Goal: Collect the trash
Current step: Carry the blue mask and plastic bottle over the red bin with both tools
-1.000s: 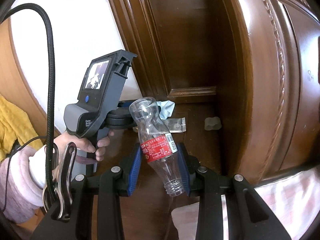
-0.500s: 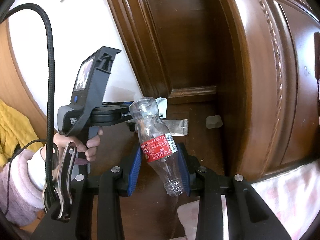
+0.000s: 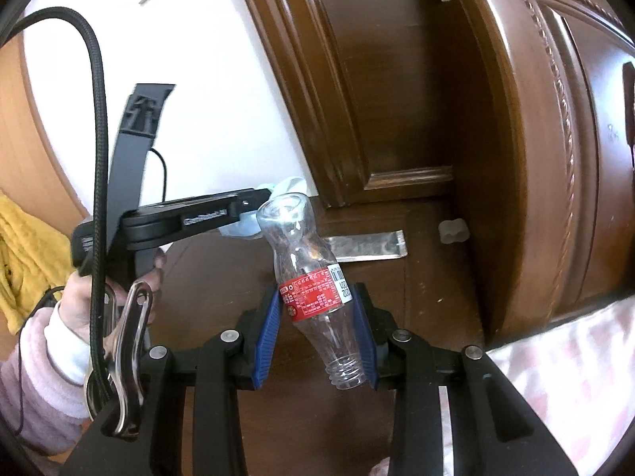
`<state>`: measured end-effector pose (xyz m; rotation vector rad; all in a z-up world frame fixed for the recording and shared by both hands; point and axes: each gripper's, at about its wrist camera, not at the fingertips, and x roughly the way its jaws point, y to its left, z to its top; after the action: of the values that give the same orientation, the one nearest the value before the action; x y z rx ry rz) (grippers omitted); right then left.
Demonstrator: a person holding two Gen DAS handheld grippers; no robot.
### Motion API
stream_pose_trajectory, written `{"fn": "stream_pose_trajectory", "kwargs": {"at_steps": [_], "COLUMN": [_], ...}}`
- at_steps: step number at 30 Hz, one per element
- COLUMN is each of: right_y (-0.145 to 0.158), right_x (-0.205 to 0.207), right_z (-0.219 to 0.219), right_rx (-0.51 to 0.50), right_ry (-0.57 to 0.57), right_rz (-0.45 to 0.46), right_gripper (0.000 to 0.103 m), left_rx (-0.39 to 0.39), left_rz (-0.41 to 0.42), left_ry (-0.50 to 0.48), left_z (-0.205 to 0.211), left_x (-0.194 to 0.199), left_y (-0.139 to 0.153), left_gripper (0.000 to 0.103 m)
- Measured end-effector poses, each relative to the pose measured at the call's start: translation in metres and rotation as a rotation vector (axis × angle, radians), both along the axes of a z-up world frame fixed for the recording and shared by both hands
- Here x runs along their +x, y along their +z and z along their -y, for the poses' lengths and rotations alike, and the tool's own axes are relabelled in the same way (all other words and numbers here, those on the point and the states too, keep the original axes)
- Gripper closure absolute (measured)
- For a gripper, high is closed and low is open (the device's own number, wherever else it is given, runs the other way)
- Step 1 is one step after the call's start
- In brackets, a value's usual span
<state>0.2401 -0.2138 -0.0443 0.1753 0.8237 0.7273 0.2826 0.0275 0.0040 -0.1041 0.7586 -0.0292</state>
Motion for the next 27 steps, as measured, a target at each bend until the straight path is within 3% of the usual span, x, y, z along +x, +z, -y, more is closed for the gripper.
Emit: {"fn": "stream_pose_trajectory", "kwargs": {"at_steps": [15,27], "right_y": [0.006,0.015], "right_x": [-0.040,-0.066], "right_z": [-0.019,-0.038], "right_rx": [0.086,0.121], "right_ry": [-0.013,0.000], "right_rz": [-0.025,-0.012], "right_gripper": [0.067,0.067], "left_rx": [0.007,0.005], "left_rz": [0.088,0.108], "left_ry": [0.008,0.035], "left_z": [-0.025,-0.056], "left_x": [-0.079,-0.136], "left_y": [0.024,0.035], "left_gripper": [0.086,0.086]}}
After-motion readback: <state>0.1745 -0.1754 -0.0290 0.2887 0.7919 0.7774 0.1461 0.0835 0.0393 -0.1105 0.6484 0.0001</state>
